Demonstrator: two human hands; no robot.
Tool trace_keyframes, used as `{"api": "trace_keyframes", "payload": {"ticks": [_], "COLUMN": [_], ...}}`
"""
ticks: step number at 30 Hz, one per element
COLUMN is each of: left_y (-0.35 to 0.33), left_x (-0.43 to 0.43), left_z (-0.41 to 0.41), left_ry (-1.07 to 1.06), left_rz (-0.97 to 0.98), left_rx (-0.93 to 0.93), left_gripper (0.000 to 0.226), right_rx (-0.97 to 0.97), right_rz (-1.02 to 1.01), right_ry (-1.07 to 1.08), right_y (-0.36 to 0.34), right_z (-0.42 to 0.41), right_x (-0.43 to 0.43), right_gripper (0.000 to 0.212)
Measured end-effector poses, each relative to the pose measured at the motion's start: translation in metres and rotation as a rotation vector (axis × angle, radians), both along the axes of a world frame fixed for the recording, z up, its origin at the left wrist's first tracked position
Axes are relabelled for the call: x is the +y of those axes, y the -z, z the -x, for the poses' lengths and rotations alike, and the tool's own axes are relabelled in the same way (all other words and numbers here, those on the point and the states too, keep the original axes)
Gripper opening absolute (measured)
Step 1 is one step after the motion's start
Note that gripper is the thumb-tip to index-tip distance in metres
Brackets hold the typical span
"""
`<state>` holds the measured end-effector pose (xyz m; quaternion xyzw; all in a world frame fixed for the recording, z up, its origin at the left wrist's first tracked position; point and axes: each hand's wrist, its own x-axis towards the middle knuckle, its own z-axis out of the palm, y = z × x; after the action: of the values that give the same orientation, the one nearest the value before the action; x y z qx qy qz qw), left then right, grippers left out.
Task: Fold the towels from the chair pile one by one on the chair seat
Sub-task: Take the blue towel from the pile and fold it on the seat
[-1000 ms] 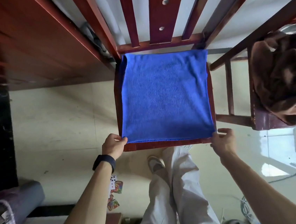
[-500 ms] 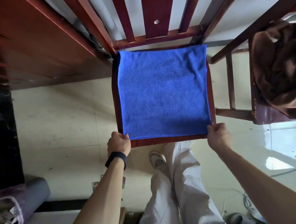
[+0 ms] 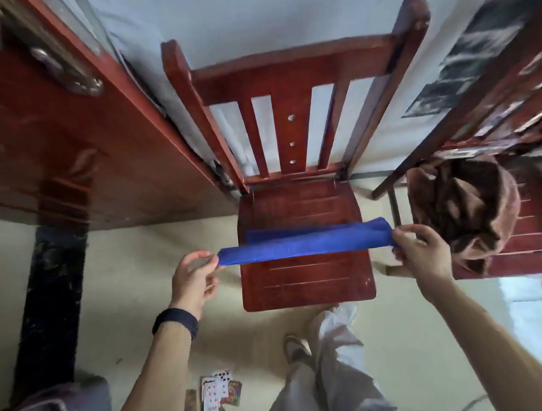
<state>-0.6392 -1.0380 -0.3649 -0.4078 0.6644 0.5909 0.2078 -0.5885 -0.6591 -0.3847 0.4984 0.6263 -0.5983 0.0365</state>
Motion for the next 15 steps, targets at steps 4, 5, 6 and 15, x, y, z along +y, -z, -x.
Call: {"api": "trace_keyframes", "payload": {"ticks": [4,5,6,15], "left_y": [-0.064,-0.078,-0.091,-0.154], "left_x": [0.004,0.006,0.008,0.007], "left_z": [0.02,0.025,0.028,0.016], "left_ry": [0.268,0.265,0.245,0.754], "left_rz": [0.121,0.094,0.051,0.414], "left_rx": [-0.042,-0.021,-0.004,0.208], "left_gripper": [0.016,0.016,0.015,0.026], "right_rx": [0.038,0.077,0.108,-0.064], "right_rz": [0.014,0.02,0.041,-0.484], "right_ry": [-0.028,-0.017,-0.013,-0.774], "right_y": [-0.061,-0.076,-0.091,-0.16], "right_z": [0.007,0.01,0.011,0.008], "right_x": [-0.005,-0.006,-0.005,0.018], "right_gripper": [0.011,0.004,0.004,0.029]}}
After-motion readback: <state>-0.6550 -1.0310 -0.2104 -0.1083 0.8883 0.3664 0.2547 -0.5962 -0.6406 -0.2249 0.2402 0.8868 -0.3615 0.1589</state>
